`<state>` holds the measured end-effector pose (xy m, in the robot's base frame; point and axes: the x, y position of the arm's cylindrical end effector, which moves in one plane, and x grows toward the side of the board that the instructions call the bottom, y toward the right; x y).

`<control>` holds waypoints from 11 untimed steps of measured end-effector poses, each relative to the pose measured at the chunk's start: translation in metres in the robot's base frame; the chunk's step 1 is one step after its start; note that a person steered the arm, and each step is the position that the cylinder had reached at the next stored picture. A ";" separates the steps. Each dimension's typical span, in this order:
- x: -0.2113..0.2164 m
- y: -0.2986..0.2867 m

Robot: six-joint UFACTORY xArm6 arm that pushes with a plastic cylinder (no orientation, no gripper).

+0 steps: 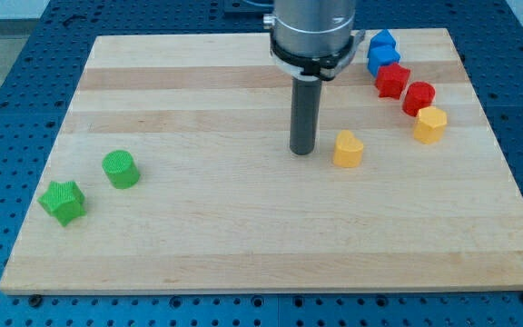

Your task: Push the yellow heart to the yellow hexagon

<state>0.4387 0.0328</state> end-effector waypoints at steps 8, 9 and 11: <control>0.024 0.068; 0.024 0.093; 0.025 0.126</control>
<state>0.4632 0.1592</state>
